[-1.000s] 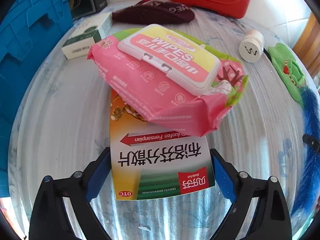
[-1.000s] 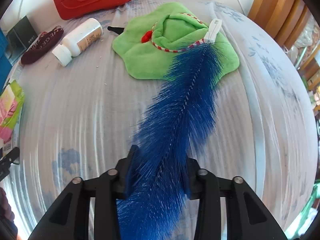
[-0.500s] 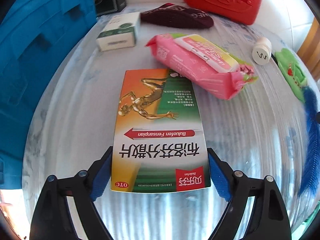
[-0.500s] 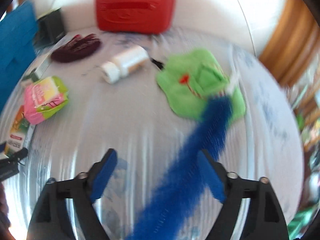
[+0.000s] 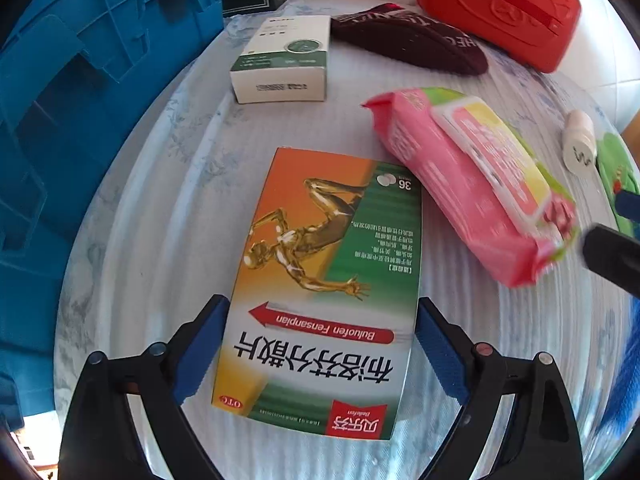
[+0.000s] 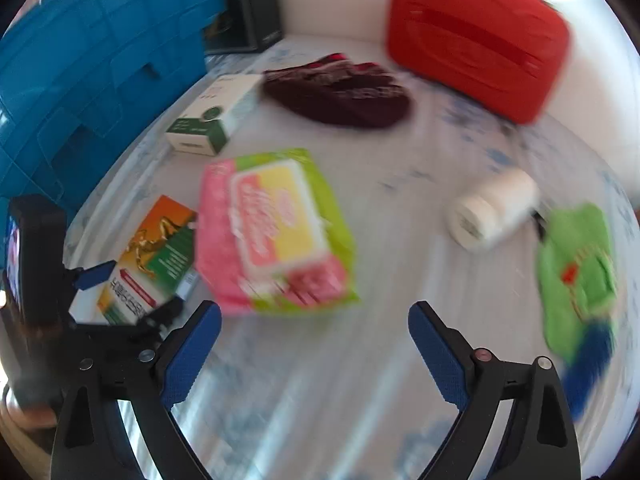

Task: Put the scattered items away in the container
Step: 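Lift the medicine box with the left gripper while the right gripper grasps the pink wipes pack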

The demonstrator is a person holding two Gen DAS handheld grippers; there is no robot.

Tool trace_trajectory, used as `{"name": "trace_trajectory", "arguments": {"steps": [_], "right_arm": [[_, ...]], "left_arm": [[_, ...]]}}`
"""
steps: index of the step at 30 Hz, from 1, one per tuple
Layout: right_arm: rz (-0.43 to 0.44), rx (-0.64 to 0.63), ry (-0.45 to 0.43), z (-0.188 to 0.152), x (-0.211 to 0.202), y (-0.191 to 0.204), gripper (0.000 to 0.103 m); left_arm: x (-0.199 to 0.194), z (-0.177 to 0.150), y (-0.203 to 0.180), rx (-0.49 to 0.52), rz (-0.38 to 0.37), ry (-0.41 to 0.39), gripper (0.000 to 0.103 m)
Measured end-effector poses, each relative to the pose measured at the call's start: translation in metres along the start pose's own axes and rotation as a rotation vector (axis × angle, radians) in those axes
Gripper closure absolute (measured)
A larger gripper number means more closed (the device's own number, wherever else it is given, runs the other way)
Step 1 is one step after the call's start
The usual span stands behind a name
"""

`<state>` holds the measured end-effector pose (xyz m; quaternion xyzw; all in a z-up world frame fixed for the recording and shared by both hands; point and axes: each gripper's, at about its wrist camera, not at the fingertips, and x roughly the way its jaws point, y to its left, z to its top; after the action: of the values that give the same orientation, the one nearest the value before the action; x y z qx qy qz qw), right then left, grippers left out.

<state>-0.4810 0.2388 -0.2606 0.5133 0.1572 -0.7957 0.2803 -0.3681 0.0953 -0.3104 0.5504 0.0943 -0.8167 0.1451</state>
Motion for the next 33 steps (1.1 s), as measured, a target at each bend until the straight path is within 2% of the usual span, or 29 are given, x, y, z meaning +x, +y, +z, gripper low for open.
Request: {"name": "trace_trajectory", "arguments": {"steps": [8,9,11,14,19,24,28,33], "right_arm": [[-0.02,-0.05,0.11,0.045,0.066,0.02,0.006],[-0.021,-0.045,0.125,0.047,0.074,0.019,0.0],[-0.016,-0.041,0.135,0.049,0.086,0.019,0.0],[0.002,-0.015,0.129,0.045,0.093,0.017,0.004],[0.025,0.038,0.107,0.035,0.078,0.009,0.022],[0.023,0.08,0.098,0.011,0.055,0.001,0.031],[-0.003,0.123,0.051,-0.014,0.022,-0.005,0.033],[-0.066,0.198,-0.056,-0.034,-0.034,-0.007,0.033]], "left_arm": [[0.023,0.032,0.019,-0.03,-0.016,0.005,0.009],[0.024,0.033,0.02,-0.03,-0.016,0.003,0.006],[0.027,0.038,0.021,-0.03,-0.02,-0.008,0.006],[0.024,0.039,0.018,-0.018,-0.021,-0.039,0.013],[0.017,0.032,0.014,-0.019,-0.029,-0.038,0.015],[-0.021,0.015,0.013,0.015,-0.024,-0.109,0.014],[-0.048,0.008,0.017,0.048,-0.037,-0.157,0.014],[-0.083,-0.001,0.023,0.107,-0.079,-0.228,0.014]]}}
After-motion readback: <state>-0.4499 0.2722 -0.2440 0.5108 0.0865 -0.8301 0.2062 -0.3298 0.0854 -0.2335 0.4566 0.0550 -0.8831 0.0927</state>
